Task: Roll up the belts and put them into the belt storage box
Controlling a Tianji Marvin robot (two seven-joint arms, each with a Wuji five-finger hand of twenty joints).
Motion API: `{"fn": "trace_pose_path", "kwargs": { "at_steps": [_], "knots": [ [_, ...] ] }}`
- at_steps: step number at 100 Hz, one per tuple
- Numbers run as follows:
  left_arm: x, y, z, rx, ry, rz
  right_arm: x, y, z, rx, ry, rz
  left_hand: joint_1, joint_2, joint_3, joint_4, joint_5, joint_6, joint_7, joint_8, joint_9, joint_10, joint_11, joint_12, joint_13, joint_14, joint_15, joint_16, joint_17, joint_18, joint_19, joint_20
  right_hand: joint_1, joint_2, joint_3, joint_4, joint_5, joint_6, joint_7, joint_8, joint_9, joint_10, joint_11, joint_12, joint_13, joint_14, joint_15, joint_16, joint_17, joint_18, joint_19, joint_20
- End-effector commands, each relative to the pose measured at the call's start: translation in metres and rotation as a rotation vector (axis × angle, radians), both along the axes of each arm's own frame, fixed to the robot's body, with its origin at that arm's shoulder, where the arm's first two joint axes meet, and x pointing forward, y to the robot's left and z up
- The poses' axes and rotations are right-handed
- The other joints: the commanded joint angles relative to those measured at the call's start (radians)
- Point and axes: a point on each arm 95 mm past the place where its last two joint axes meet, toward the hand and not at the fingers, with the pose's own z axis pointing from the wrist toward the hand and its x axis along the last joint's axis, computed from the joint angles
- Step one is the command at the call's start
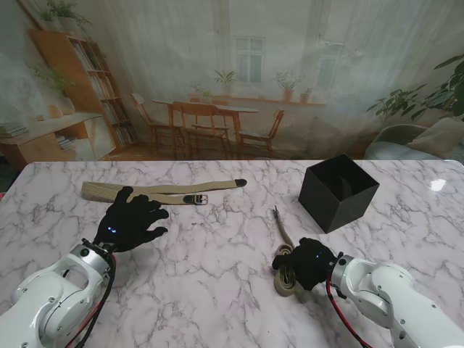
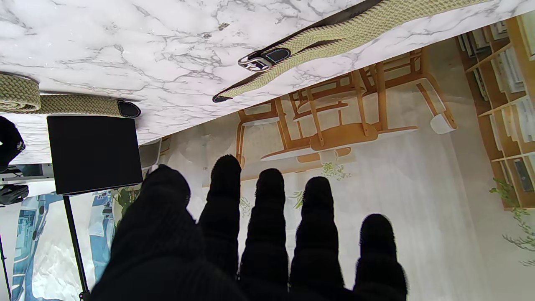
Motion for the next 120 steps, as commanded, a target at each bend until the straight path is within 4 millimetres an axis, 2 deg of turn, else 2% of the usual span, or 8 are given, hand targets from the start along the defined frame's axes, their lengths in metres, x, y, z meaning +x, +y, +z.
{"fn": "trace_pose_path", "kwargs": {
  "at_steps": [1,11,25,38,67,98,112,120],
  "knots": [
    [0.0,0.0,-0.002,0.001,0.014,0.006,-0.007,-0.003,-0.014,-0.03,0.02,-0.01,-0.011,0.051,-0.009,-0.016,-0.017,0.022,-0.013,-0.004,0.021,0.017,0.001,0.01,0.011,0.016,0.0,0.012,-0.019,0.051,-0.031,-0.004,-0.041,0.016,-0.077,-0.042,0.179,-0.008,0.329,-0.019,-0.001,-0.101,-0.049,0.019,0.007,-0.078,0.012,0.019,-0.018,0.044,0.013,-0.016],
    [0.0,0.0,-0.002,0.0,0.014,0.006,-0.009,0.0,-0.017,-0.001,0.003,-0.049,-0.012,0.052,-0.009,-0.017,-0.018,0.022,-0.013,-0.004,0.022,0.017,0.001,0.01,0.011,0.016,0.0,0.012,-0.019,0.05,-0.032,-0.004,-0.033,0.092,-0.194,-0.072,0.209,-0.198,0.459,-0.045,-0.027,0.01,0.024,0.019,0.029,0.018,0.036,0.062,-0.065,0.18,-0.01,-0.008],
    [0.0,0.001,-0.002,0.001,0.015,0.007,-0.011,0.0,-0.02,0.019,0.009,-0.074,-0.011,0.053,-0.009,-0.016,-0.017,0.022,-0.013,-0.004,0.021,0.017,0.0,0.009,0.01,0.016,0.0,0.012,-0.019,0.051,-0.032,-0.004,-0.081,0.138,-0.273,-0.064,0.26,-0.336,0.495,0.063,-0.125,0.067,-0.023,0.022,-0.018,0.092,0.013,0.11,-0.094,0.312,-0.044,0.033],
    [0.0,0.001,-0.002,0.0,0.014,0.008,-0.013,0.001,-0.021,0.032,0.029,-0.08,-0.011,0.052,-0.009,-0.017,-0.016,0.021,-0.012,-0.003,0.021,0.019,0.0,0.009,0.01,0.016,0.0,0.012,-0.019,0.051,-0.033,-0.004,-0.117,0.135,-0.291,-0.057,0.279,-0.36,0.519,0.086,-0.402,0.128,-0.049,0.026,-0.113,0.129,-0.016,0.121,-0.089,0.339,-0.053,0.057],
    [0.0,0.0,-0.002,0.003,0.014,0.006,-0.015,0.004,-0.024,0.093,0.079,-0.114,-0.012,0.053,-0.01,-0.017,-0.016,0.021,-0.013,-0.003,0.022,0.017,0.0,0.01,0.01,0.016,0.0,0.012,-0.019,0.05,-0.033,-0.004,-0.132,0.097,-0.243,-0.057,0.371,-0.249,0.609,-0.075,-0.894,0.32,-0.043,0.009,-0.367,0.216,-0.085,0.021,-0.113,0.368,-0.095,0.05],
    [0.0,0.0,-0.002,0.004,0.011,0.005,-0.015,0.006,-0.026,0.138,0.107,-0.151,-0.012,0.053,-0.009,-0.016,-0.016,0.023,-0.013,-0.004,0.021,0.017,0.0,0.01,0.011,0.017,0.0,0.012,-0.019,0.05,-0.034,-0.004,-0.123,0.085,-0.216,-0.057,0.409,-0.201,0.628,-0.098,-0.988,0.322,0.015,0.027,-0.448,0.256,-0.117,-0.048,-0.161,0.375,-0.138,-0.016],
    [0.0,0.0,-0.002,0.005,0.011,0.005,-0.014,0.006,-0.03,0.163,0.095,-0.156,-0.015,0.054,-0.01,-0.017,-0.016,0.023,-0.013,-0.004,0.022,0.017,0.0,0.01,0.011,0.016,0.0,0.012,-0.019,0.051,-0.034,-0.003,-0.095,0.097,-0.217,-0.063,0.387,-0.157,0.648,-0.096,-0.68,0.108,0.092,0.051,-0.334,0.157,-0.052,-0.034,-0.103,0.342,-0.092,-0.031],
    [0.0,0.0,-0.002,0.006,0.01,0.004,-0.013,0.007,-0.031,0.184,0.077,-0.157,-0.014,0.054,-0.01,-0.017,-0.017,0.022,-0.013,-0.005,0.021,0.018,0.0,0.01,0.011,0.017,0.0,0.012,-0.019,0.05,-0.034,-0.003,-0.063,0.109,-0.233,-0.07,0.344,-0.166,0.643,-0.098,-0.501,0.066,0.164,0.084,-0.245,0.109,-0.011,-0.009,-0.067,0.324,-0.065,-0.031]
  ]
}}
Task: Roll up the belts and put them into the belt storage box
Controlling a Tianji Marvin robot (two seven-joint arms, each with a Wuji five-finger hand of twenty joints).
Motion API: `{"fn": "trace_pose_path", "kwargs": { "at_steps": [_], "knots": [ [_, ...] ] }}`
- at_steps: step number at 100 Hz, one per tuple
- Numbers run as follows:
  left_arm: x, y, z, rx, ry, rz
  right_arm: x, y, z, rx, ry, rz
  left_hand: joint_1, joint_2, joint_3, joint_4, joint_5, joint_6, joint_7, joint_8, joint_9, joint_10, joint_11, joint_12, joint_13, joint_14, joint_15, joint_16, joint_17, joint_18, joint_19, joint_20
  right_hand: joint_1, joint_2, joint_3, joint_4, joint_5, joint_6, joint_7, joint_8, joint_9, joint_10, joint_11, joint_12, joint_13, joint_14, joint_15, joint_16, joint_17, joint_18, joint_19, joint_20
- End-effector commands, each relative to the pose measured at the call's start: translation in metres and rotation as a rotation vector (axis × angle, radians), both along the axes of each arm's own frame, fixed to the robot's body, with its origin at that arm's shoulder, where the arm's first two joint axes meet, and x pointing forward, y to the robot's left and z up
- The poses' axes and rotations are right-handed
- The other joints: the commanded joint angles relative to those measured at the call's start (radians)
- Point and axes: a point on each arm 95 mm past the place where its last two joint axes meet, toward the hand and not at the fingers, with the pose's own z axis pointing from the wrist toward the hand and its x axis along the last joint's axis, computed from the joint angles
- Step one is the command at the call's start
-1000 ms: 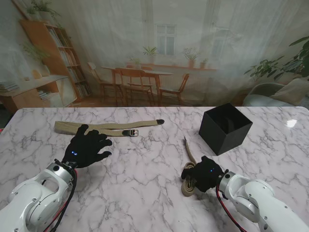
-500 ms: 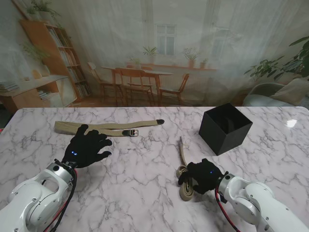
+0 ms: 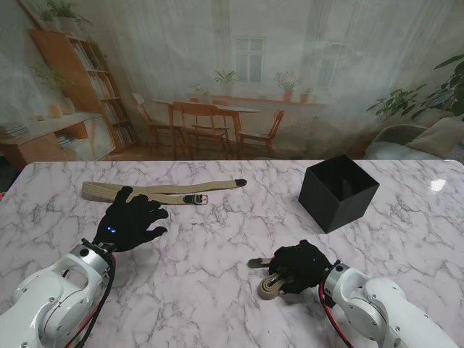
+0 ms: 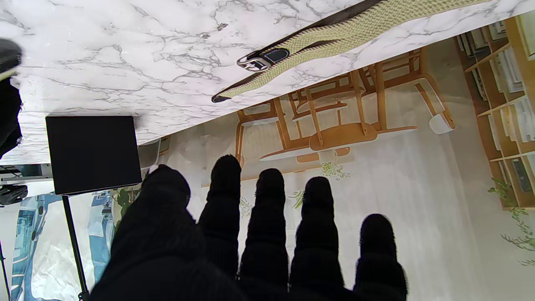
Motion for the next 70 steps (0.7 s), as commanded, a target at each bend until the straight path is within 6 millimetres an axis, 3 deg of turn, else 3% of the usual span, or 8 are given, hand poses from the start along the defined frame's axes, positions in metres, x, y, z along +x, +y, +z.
{"fn": "trace_pose_path", "kwargs": {
  "at_steps": [1,10,25,44,51,58,65,70],
  "knots": [
    [-0.0004,-0.0005,-0.0022,0.005,0.012,0.002,-0.005,-0.0035,-0.0141,-0.014,0.021,-0.011,-0.014,0.053,-0.01,-0.017,-0.017,0.022,-0.013,-0.004,0.021,0.018,0.0,0.01,0.01,0.016,0.0,0.012,-0.019,0.05,-0.034,-0.003,0.073,0.089,0.048,0.016,0.134,-0.025,0.465,0.036,0.181,-0.093,0.12,0.042,0.094,-0.088,0.069,0.036,0.032,-0.006,0.039,-0.011],
    [-0.0004,-0.0006,-0.0022,0.006,0.011,0.002,-0.0041,-0.0034,-0.0149,0.0,-0.006,-0.009,-0.013,0.053,-0.009,-0.016,-0.016,0.022,-0.013,-0.004,0.021,0.017,0.0,0.01,0.011,0.016,0.0,0.012,-0.019,0.049,-0.034,-0.003,0.1,0.091,0.044,0.009,0.101,-0.043,0.449,0.046,0.321,-0.101,0.167,0.059,0.177,-0.112,0.092,0.056,0.077,-0.027,0.068,-0.004],
    [-0.0004,-0.0009,-0.0023,0.007,0.011,0.001,-0.0028,-0.0033,-0.0156,0.025,-0.03,-0.009,-0.014,0.053,-0.01,-0.017,-0.016,0.022,-0.013,-0.004,0.021,0.016,0.0,0.01,0.01,0.017,0.0,0.012,-0.019,0.05,-0.034,-0.003,0.16,0.079,0.051,0.0,0.054,-0.095,0.391,0.138,0.485,-0.114,0.213,0.113,0.292,-0.127,0.113,0.109,0.14,-0.067,0.106,0.009],
    [-0.0006,-0.0008,-0.0024,0.007,0.009,0.0,-0.0017,-0.0033,-0.0164,0.056,-0.061,0.0,-0.013,0.053,-0.009,-0.017,-0.017,0.022,-0.013,-0.004,0.021,0.016,0.0,0.01,0.011,0.017,0.001,0.012,-0.018,0.051,-0.034,-0.003,0.242,0.05,0.08,0.012,-0.02,-0.122,0.337,0.129,0.599,-0.145,0.25,0.153,0.374,-0.151,0.143,0.14,0.195,-0.127,0.133,0.016],
    [-0.0006,-0.0008,-0.0024,0.008,0.008,0.0,-0.0014,-0.0034,-0.0179,0.064,-0.068,0.005,-0.012,0.052,-0.009,-0.017,-0.017,0.022,-0.013,-0.004,0.021,0.017,0.001,0.01,0.011,0.018,0.001,0.012,-0.018,0.051,-0.034,-0.003,0.232,0.053,0.108,0.024,-0.081,-0.11,0.156,0.087,0.615,-0.151,0.249,0.16,0.382,-0.16,0.138,0.159,0.2,-0.134,0.135,0.012],
    [-0.0007,-0.0008,-0.0024,0.008,0.008,0.0,-0.0013,-0.0039,-0.0195,0.062,-0.071,0.016,-0.011,0.051,-0.009,-0.016,-0.017,0.022,-0.013,-0.004,0.021,0.017,0.001,0.01,0.011,0.017,0.001,0.012,-0.019,0.05,-0.035,-0.003,0.238,0.037,0.117,0.025,-0.269,-0.127,-0.078,0.069,0.628,-0.149,0.243,0.16,0.386,-0.165,0.134,0.168,0.195,-0.131,0.132,0.007],
    [-0.0007,-0.0009,-0.0024,0.009,0.008,0.0,-0.001,-0.0044,-0.0217,0.066,-0.075,0.026,-0.012,0.052,-0.009,-0.017,-0.017,0.021,-0.013,-0.004,0.021,0.015,0.001,0.01,0.011,0.016,0.001,0.012,-0.018,0.05,-0.034,-0.003,0.245,0.026,0.118,0.024,-0.42,-0.156,-0.131,0.051,0.634,-0.154,0.241,0.161,0.388,-0.172,0.133,0.169,0.192,-0.131,0.129,0.005],
    [-0.0008,-0.0009,-0.0024,0.009,0.008,0.0,-0.001,-0.0045,-0.0227,0.066,-0.079,0.03,-0.011,0.051,-0.009,-0.017,-0.018,0.021,-0.013,-0.004,0.021,0.016,0.001,0.01,0.011,0.016,0.001,0.012,-0.018,0.05,-0.034,-0.003,0.239,0.006,0.123,0.02,-0.491,-0.108,-0.117,0.047,0.641,-0.17,0.23,0.153,0.385,-0.186,0.126,0.166,0.19,-0.136,0.125,0.003]
  ]
}}
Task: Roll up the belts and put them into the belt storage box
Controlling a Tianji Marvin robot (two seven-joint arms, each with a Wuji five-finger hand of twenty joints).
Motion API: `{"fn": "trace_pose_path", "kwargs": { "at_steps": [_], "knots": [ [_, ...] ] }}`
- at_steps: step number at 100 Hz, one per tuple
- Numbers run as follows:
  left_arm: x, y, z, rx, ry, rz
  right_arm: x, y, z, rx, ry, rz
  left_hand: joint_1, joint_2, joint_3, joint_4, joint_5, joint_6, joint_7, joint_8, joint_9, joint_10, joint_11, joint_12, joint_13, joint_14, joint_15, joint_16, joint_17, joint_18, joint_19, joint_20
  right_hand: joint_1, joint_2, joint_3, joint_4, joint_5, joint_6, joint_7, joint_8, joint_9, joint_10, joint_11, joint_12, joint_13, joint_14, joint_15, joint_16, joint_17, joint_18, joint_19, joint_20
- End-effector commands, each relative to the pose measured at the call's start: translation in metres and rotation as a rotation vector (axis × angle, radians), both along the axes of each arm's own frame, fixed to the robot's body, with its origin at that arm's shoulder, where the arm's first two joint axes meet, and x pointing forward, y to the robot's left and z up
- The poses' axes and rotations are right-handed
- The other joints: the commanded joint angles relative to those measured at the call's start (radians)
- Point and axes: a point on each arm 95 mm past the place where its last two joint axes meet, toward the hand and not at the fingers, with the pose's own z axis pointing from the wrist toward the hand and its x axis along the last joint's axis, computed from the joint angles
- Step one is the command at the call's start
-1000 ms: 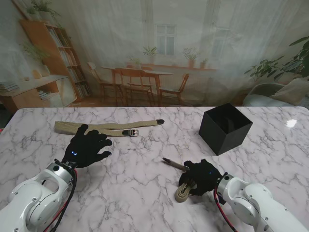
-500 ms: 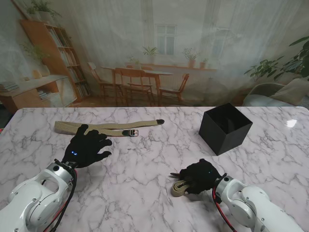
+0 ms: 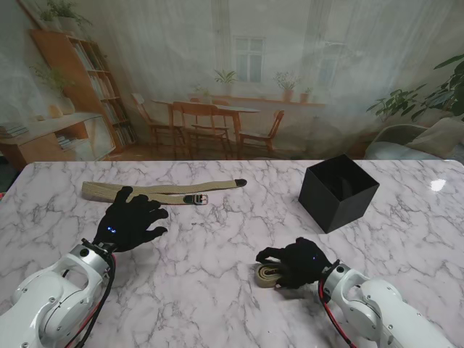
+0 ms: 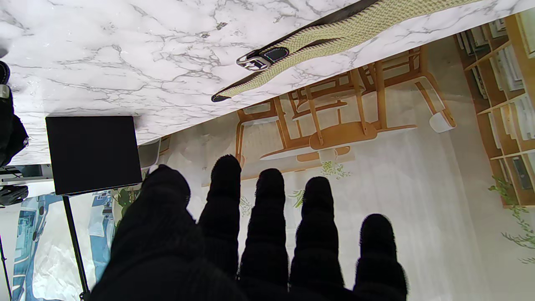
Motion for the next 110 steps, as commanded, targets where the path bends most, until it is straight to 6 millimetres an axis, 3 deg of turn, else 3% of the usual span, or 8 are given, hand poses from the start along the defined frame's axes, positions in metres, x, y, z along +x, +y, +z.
{"fn": "trace_pose_path", "kwargs": {
  "at_steps": [1,14,23,34,41,54,92,110],
  "knots": [
    [-0.001,-0.001,-0.002,0.006,0.012,0.002,-0.007,-0.004,-0.015,-0.024,0.034,0.006,-0.011,0.051,-0.009,-0.017,-0.018,0.021,-0.013,-0.004,0.021,0.016,0.001,0.01,0.012,0.017,0.001,0.012,-0.018,0.05,-0.034,-0.003,0.17,0.01,0.187,0.077,-0.115,0.02,-0.005,-0.017,0.158,-0.161,0.14,0.065,0.067,-0.117,0.07,0.003,-0.003,-0.013,0.008,-0.001],
    [-0.001,-0.001,-0.002,0.006,0.011,0.002,-0.006,-0.004,-0.016,-0.025,0.021,0.008,-0.009,0.05,-0.009,-0.017,-0.018,0.021,-0.014,-0.004,0.022,0.016,0.001,0.01,0.011,0.017,0.001,0.012,-0.017,0.051,-0.033,-0.003,0.13,-0.034,0.213,0.062,-0.147,0.371,0.079,-0.023,0.175,-0.203,0.145,0.023,0.071,-0.151,0.055,-0.012,0.01,-0.102,0.019,-0.002],
    [-0.001,-0.001,-0.002,0.007,0.011,0.001,-0.006,-0.004,-0.016,-0.021,0.012,0.007,-0.008,0.05,-0.009,-0.017,-0.019,0.021,-0.014,-0.004,0.021,0.016,0.001,0.01,0.011,0.017,0.001,0.012,-0.018,0.05,-0.033,-0.003,0.108,-0.054,0.24,0.065,0.087,0.492,0.127,-0.011,0.21,-0.171,0.177,-0.01,0.091,-0.13,0.058,-0.026,0.045,-0.177,0.041,-0.007],
    [-0.001,-0.001,-0.002,0.007,0.011,0.0,-0.005,-0.003,-0.016,-0.024,0.007,-0.006,-0.007,0.049,-0.009,-0.017,-0.018,0.021,-0.013,-0.004,0.021,0.016,0.001,0.01,0.012,0.018,0.001,0.012,-0.019,0.05,-0.033,-0.003,0.097,-0.056,0.259,0.079,0.419,0.403,0.216,-0.028,0.249,-0.139,0.201,0.006,0.121,-0.094,0.086,-0.02,0.084,-0.191,0.069,-0.026],
    [-0.001,-0.001,-0.002,0.008,0.011,0.0,-0.006,-0.003,-0.016,-0.03,0.01,-0.018,-0.009,0.05,-0.009,-0.017,-0.018,0.021,-0.013,-0.003,0.021,0.016,0.001,0.01,0.012,0.017,0.001,0.012,-0.019,0.051,-0.033,-0.003,0.122,-0.071,0.234,0.056,0.443,0.28,0.423,-0.061,0.256,-0.129,0.213,0.033,0.14,-0.08,0.108,-0.003,0.1,-0.166,0.08,-0.035],
    [-0.001,-0.001,-0.002,0.008,0.012,0.0,-0.007,-0.002,-0.017,-0.018,0.005,-0.037,-0.01,0.05,-0.01,-0.017,-0.016,0.021,-0.012,-0.003,0.021,0.017,0.001,0.01,0.011,0.017,0.001,0.012,-0.019,0.051,-0.033,-0.004,0.15,-0.046,0.219,0.059,0.504,0.163,0.495,-0.014,0.253,-0.106,0.252,0.094,0.17,-0.072,0.152,0.035,0.115,-0.157,0.09,-0.034],
    [0.0,-0.001,-0.003,0.009,0.026,0.004,-0.007,0.0,-0.004,-0.022,-0.033,-0.054,-0.011,0.048,-0.009,-0.017,0.002,0.02,0.0,0.004,0.023,0.017,0.001,0.01,0.009,0.016,0.0,0.012,-0.02,0.051,-0.034,-0.004,0.177,-0.034,0.219,0.063,0.56,0.113,0.489,0.018,0.258,-0.077,0.28,0.183,0.213,-0.082,0.222,0.101,0.157,-0.175,0.119,-0.017],
    [0.001,-0.002,-0.003,0.008,0.031,0.006,-0.003,-0.006,0.022,-0.006,-0.108,-0.074,-0.011,0.048,-0.009,-0.018,0.005,0.021,0.003,0.006,0.024,0.018,0.002,0.01,0.011,0.017,0.001,0.012,-0.021,0.051,-0.035,-0.004,0.183,-0.034,0.224,0.064,0.572,0.106,0.485,0.031,0.258,-0.07,0.284,0.199,0.216,-0.079,0.235,0.115,0.167,-0.17,0.124,-0.011]
  ]
}}
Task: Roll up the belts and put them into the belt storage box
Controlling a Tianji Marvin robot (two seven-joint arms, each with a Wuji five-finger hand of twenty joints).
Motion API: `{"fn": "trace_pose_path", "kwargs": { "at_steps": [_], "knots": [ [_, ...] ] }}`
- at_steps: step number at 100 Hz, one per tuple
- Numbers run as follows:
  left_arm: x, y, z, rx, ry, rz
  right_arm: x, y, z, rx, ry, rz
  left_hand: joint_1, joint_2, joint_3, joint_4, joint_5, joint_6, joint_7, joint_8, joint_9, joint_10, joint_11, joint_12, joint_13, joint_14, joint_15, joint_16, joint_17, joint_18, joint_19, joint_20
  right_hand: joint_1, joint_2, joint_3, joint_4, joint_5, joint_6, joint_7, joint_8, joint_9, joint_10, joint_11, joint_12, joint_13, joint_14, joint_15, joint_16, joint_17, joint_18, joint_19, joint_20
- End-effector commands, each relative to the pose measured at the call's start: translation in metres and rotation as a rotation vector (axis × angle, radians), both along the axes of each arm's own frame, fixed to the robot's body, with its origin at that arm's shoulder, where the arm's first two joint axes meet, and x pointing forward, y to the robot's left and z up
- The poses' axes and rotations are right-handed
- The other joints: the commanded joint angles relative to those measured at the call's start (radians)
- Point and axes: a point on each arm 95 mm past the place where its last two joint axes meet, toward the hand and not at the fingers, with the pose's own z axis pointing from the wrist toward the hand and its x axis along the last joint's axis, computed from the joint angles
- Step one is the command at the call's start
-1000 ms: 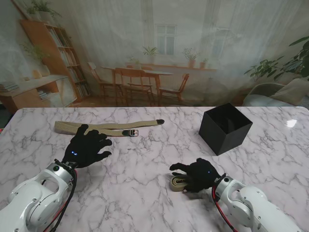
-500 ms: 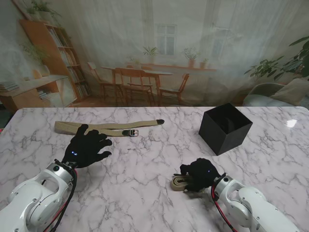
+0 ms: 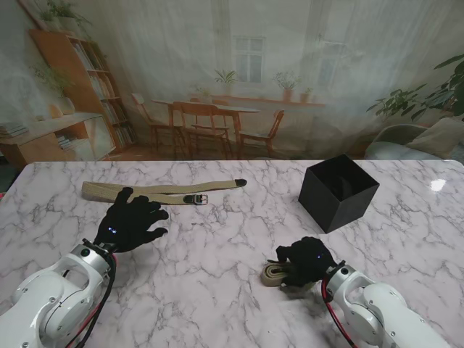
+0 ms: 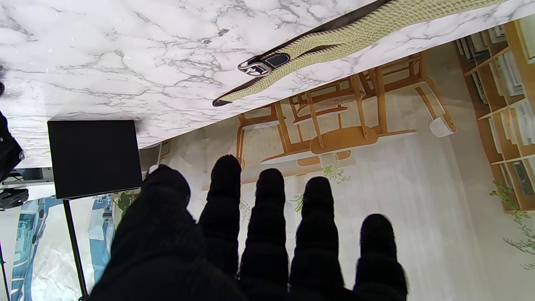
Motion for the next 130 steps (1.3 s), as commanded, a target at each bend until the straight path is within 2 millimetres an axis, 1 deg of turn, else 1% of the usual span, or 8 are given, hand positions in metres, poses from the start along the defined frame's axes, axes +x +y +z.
{"fn": "trace_pose_path", "kwargs": {
  "at_steps": [1,33,50,56,74,85,101,130],
  "knots": [
    [0.0,-0.001,-0.002,0.003,0.015,0.004,0.001,0.0,0.015,0.012,-0.043,-0.002,-0.011,0.048,-0.009,-0.017,0.005,0.02,0.003,0.006,0.024,0.018,0.002,0.01,0.011,0.017,0.001,0.012,-0.021,0.051,-0.035,-0.004,0.214,0.068,0.2,0.081,0.111,-0.246,0.146,0.08,0.134,-0.077,0.24,0.103,0.069,-0.109,0.103,0.018,0.017,-0.01,0.026,0.015],
    [0.001,-0.001,-0.002,-0.003,0.023,0.011,0.017,-0.015,0.09,0.014,-0.269,-0.008,-0.013,0.049,-0.01,-0.018,0.01,0.02,0.006,0.007,0.024,0.019,0.001,0.01,0.01,0.018,0.001,0.012,-0.019,0.05,-0.036,-0.004,0.218,0.078,0.198,0.08,0.112,-0.25,0.14,0.09,0.13,-0.075,0.239,0.114,0.066,-0.109,0.101,0.022,0.019,-0.003,0.021,0.015],
    [0.002,-0.001,-0.002,-0.003,0.029,0.012,0.036,-0.027,0.125,-0.019,-0.363,-0.012,-0.006,0.039,-0.008,-0.018,0.039,0.022,0.028,0.02,0.016,0.024,-0.002,0.009,0.01,0.019,0.001,0.012,-0.015,0.05,-0.033,-0.002,0.221,0.088,0.19,0.08,0.11,-0.258,0.135,0.097,0.124,-0.08,0.236,0.119,0.061,-0.109,0.093,0.021,0.016,-0.004,0.015,0.015],
    [0.003,-0.002,-0.003,-0.011,0.031,0.012,0.042,-0.032,0.138,-0.034,-0.394,-0.021,-0.005,0.04,-0.008,-0.018,0.008,0.017,0.04,0.041,-0.022,0.033,-0.014,0.004,0.009,0.019,0.001,0.012,-0.01,0.047,-0.027,0.001,0.221,0.09,0.189,0.081,0.109,-0.265,0.133,0.1,0.123,-0.081,0.235,0.121,0.061,-0.111,0.091,0.02,0.016,-0.006,0.014,0.015],
    [0.003,-0.002,-0.003,-0.024,0.03,0.011,0.066,-0.048,0.17,-0.098,-0.479,-0.049,-0.007,0.036,-0.009,-0.018,-0.013,0.013,0.086,0.097,-0.061,0.047,-0.014,0.009,0.006,0.02,0.006,0.016,-0.006,0.043,-0.011,0.009,0.221,0.096,0.184,0.081,0.108,-0.271,0.129,0.107,0.117,-0.088,0.231,0.122,0.056,-0.115,0.083,0.018,0.014,-0.012,0.009,0.014],
    [0.003,-0.003,-0.003,-0.024,0.031,0.011,0.084,-0.062,0.181,-0.157,-0.504,-0.078,-0.012,0.038,-0.009,-0.018,-0.026,0.012,0.082,0.095,-0.061,0.044,-0.013,0.01,0.006,0.019,0.006,0.017,-0.009,0.043,-0.007,0.011,0.218,0.099,0.182,0.081,0.107,-0.277,0.127,0.11,0.116,-0.094,0.228,0.122,0.056,-0.118,0.079,0.017,0.015,-0.016,0.006,0.013],
    [0.004,-0.003,-0.004,-0.022,0.03,0.006,0.108,-0.079,0.188,-0.236,-0.507,-0.116,-0.014,0.039,-0.009,-0.018,-0.03,0.011,0.074,0.086,-0.055,0.041,-0.011,0.011,0.006,0.019,0.007,0.018,-0.012,0.044,-0.006,0.01,0.216,0.103,0.18,0.081,0.107,-0.294,0.125,0.112,0.115,-0.097,0.224,0.12,0.053,-0.12,0.074,0.014,0.015,-0.019,0.003,0.012],
    [0.005,-0.005,-0.005,-0.016,0.033,-0.001,0.14,-0.097,0.188,-0.353,-0.478,-0.14,-0.018,0.041,-0.009,-0.017,-0.026,0.011,0.065,0.073,-0.052,0.038,-0.01,0.012,0.007,0.019,0.007,0.019,-0.014,0.045,-0.007,0.007,0.211,0.109,0.176,0.08,0.107,-0.321,0.123,0.109,0.109,-0.107,0.214,0.111,0.048,-0.123,0.062,0.008,0.012,-0.028,-0.003,0.01]
  ]
}}
